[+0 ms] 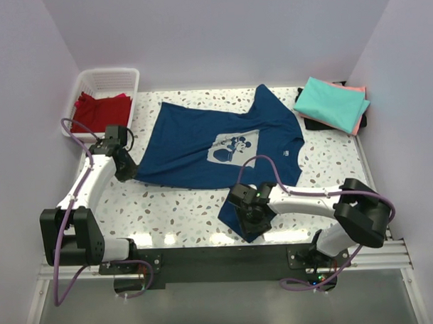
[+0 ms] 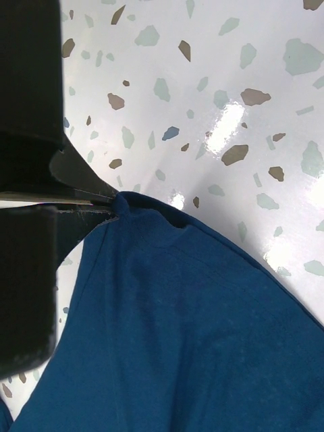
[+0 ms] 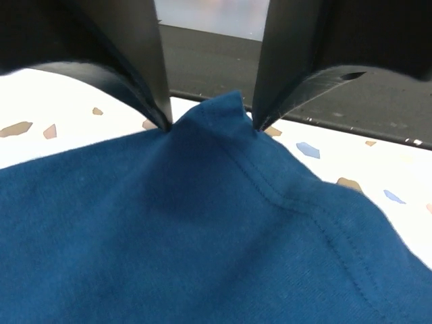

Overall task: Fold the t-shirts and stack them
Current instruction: Flatten the tshirt out

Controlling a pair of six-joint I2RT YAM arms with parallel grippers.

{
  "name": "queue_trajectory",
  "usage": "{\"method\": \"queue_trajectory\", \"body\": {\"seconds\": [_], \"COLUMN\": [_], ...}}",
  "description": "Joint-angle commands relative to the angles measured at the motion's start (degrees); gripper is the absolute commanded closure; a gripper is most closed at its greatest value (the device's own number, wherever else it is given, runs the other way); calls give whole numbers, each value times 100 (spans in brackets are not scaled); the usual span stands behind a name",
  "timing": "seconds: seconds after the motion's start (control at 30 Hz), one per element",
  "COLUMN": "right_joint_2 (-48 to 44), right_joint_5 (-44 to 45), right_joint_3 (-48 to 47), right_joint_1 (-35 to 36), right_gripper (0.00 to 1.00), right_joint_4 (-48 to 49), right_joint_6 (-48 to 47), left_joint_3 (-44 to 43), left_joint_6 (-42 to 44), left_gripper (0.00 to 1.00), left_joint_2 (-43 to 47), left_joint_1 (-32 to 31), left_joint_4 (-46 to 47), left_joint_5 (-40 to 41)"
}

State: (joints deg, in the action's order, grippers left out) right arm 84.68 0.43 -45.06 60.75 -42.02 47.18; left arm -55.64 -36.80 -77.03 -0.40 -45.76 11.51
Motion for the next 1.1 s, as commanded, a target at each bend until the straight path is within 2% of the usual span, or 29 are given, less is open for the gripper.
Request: {"method": "queue_trajectory", "body": {"seconds": [0.0,0.13,0.23,0.27,0.33,0.6,0.8,0.9,1.07], "right_joint_2": [127,101,-13,-57,-249,-1111,-2086,-2595,-2809], "right_joint_5": [-34,-34,1,36,220,1134,1565,2073,2707], "right_joint_3": [-3,-12,6,6,-20,-486,-486,-732,-1355], "right_joint_1": [33,33,33,33,33,33,33,33,24], "right_gripper": [56,68,83,92,100,100,100,100,100], "right_joint_4": [71,-148,-367,-438,-735,-2213,-3267,-4023,-4929], "right_joint_6": [11,81,168,178,239,713,1688,2286,2876], "left_joint_3": [-184,-176,-167,-175,-175,-342,-299,-220,-9], "left_joint_6": [138,138,155,155,155,120,-125,-205,-267], "left_gripper": [100,100,100,100,100,100,100,100,100], "left_joint_2": [31,48,48,40,39,127,478,671,751], "left_joint_1": [14,14,14,14,14,14,14,14,14], "left_joint_4": [85,85,93,93,102,-108,-521,-698,-803], "left_joint_5": [1,9,9,9,18,176,378,379,177]}}
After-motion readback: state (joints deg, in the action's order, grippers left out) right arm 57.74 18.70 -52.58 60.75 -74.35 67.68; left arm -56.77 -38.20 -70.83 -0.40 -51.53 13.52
